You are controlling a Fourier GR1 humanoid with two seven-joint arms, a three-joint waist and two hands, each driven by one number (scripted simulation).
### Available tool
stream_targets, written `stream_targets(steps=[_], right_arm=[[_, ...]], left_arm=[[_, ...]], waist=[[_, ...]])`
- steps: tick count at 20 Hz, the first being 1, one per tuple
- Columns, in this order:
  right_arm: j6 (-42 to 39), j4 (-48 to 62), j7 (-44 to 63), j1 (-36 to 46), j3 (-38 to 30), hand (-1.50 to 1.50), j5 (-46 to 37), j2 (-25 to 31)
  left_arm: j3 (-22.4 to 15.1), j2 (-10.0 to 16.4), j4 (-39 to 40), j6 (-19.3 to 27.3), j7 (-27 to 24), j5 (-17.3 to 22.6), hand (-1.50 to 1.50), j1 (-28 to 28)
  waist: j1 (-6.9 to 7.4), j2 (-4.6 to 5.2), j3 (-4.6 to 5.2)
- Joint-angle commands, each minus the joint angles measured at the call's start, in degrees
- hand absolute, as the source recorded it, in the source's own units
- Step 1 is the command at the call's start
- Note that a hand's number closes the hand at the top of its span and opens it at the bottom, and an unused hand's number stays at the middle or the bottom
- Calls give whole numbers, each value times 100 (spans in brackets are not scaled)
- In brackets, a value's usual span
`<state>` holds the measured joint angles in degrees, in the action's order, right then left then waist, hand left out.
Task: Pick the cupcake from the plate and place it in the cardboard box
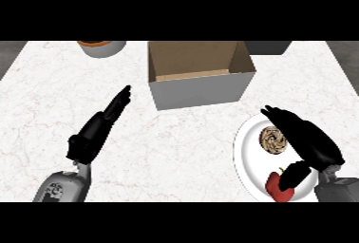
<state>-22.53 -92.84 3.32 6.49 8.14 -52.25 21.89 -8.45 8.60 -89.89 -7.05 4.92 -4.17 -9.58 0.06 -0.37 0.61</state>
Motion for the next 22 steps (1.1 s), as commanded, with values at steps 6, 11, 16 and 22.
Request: stream_targets(steps=[6, 11, 16, 22], right_arm=[[410, 597, 52, 17, 227, -150, -768, -312], [202, 732, -572, 70, -131, 150, -630, 4], [818, 1298, -810, 456, -136, 150, -982, -207], [977, 411, 102, 445, 625, 150, -1569, -1113]], left_arm=[[35, -96, -341, -131, 339, -86, 0, 57], [309, -74, 173, -261, -122, -143, 0, -51], [81, -428, 78, -16, 2, -397, 0, -53], [195, -376, 56, -140, 108, -321, 0, -173]], waist=[[2, 32, -62], [-11, 34, -61], [6, 36, -62], [4, 23, -59]])
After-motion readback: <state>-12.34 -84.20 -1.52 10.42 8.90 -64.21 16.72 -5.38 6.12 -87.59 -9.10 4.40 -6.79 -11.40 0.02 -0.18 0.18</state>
